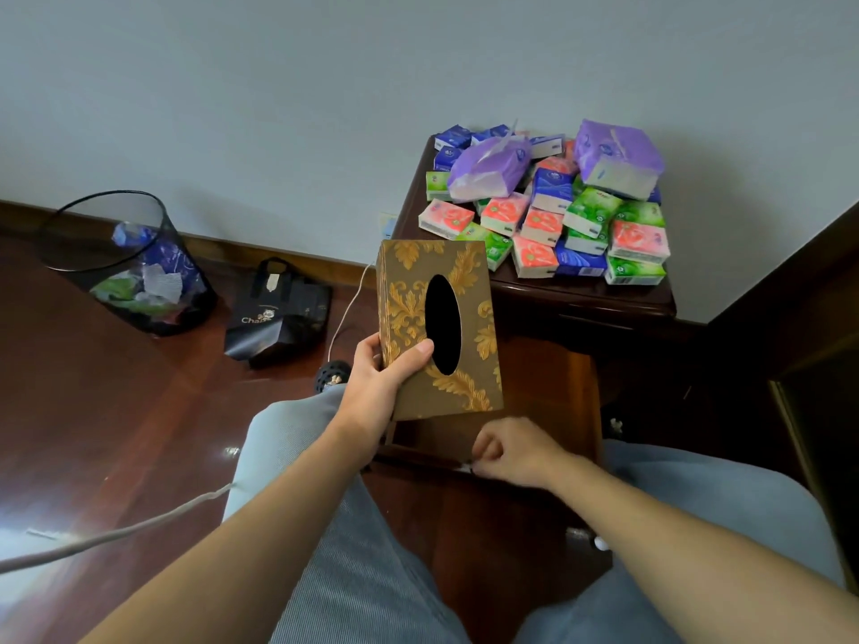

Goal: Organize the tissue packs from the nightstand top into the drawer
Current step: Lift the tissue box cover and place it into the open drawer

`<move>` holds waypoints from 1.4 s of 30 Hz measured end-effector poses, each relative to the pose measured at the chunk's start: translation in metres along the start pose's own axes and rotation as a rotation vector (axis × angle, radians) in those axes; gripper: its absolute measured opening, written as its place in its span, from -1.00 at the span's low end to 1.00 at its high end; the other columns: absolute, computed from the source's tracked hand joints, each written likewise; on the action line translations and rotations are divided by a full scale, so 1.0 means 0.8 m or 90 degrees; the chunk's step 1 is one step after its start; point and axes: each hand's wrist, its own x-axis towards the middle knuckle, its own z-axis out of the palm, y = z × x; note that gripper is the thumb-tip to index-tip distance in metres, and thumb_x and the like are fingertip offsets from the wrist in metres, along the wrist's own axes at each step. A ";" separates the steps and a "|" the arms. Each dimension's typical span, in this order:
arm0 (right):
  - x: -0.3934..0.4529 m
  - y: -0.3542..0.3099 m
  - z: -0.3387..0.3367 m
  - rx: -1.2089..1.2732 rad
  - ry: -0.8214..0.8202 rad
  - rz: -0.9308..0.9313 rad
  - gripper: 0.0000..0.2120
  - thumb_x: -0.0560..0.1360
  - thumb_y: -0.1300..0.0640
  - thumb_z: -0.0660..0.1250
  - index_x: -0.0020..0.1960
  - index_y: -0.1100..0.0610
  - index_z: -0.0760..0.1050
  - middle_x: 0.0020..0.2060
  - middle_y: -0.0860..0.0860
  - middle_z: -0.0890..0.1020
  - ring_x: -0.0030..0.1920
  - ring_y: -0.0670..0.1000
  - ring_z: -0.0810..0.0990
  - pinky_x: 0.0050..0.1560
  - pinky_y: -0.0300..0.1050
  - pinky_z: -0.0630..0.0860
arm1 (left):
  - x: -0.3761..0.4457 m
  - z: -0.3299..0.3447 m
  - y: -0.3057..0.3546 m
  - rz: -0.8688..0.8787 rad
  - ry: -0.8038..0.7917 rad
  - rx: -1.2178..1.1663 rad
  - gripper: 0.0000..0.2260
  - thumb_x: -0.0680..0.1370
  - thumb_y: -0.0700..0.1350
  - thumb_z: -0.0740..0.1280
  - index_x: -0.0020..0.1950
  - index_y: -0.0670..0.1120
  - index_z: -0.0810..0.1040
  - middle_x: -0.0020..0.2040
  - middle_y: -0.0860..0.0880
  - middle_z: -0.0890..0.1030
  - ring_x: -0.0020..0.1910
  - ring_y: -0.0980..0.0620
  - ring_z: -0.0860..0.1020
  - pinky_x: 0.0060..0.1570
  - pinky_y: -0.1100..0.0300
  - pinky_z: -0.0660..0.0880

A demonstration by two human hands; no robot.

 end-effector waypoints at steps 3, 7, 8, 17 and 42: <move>-0.001 0.002 -0.039 0.478 -0.008 0.088 -0.59 0.63 -0.28 0.26 0.36 -0.07 0.51 0.08 -0.05 0.76 0.10 0.05 0.74 0.42 0.14 0.47 | 0.004 -0.004 -0.003 -0.058 -0.015 0.002 -0.22 0.33 0.16 0.60 0.46 0.01 0.34 0.21 -0.08 0.69 0.06 -0.02 0.73 -0.12 0.13 0.66; -0.009 0.009 -0.070 0.962 -0.251 0.028 -0.27 0.45 -0.54 0.28 0.50 -0.21 0.37 0.46 0.19 0.52 0.41 0.36 0.53 0.39 0.47 0.39 | 0.007 0.000 -0.016 -0.094 -0.071 0.015 -0.26 0.32 0.18 0.61 0.41 0.01 0.42 0.23 -0.09 0.70 0.16 -0.10 0.70 0.12 -0.05 0.64; -0.012 0.008 -0.073 0.974 -0.281 0.000 -0.21 0.43 -0.55 0.29 0.54 -0.20 0.36 0.50 0.18 0.49 0.45 0.36 0.49 0.40 0.47 0.39 | 0.007 0.002 -0.020 -0.089 -0.086 0.026 -0.24 0.31 0.17 0.62 0.41 0.00 0.43 0.26 -0.10 0.68 0.18 -0.12 0.69 0.19 -0.10 0.62; -0.010 0.010 -0.065 0.820 -0.238 0.076 -0.17 0.28 -0.05 0.70 0.47 0.10 0.50 0.31 0.20 0.65 0.27 0.22 0.67 0.17 0.19 0.63 | 0.032 -0.001 -0.045 -0.271 -0.129 0.282 -0.03 0.15 0.51 0.55 0.41 0.07 0.37 0.24 0.01 0.65 0.19 -0.01 0.66 0.28 0.00 0.55; 0.187 -0.010 -0.026 0.745 -0.044 0.386 -0.26 0.43 -0.36 0.45 0.51 -0.10 0.37 0.40 0.14 0.53 0.27 0.29 0.59 0.00 0.40 0.64 | 0.159 -0.019 -0.102 -0.296 0.002 0.328 -0.33 0.64 0.22 0.20 0.68 0.22 -0.03 0.63 -0.10 0.20 0.58 -0.21 0.24 0.55 -0.12 0.17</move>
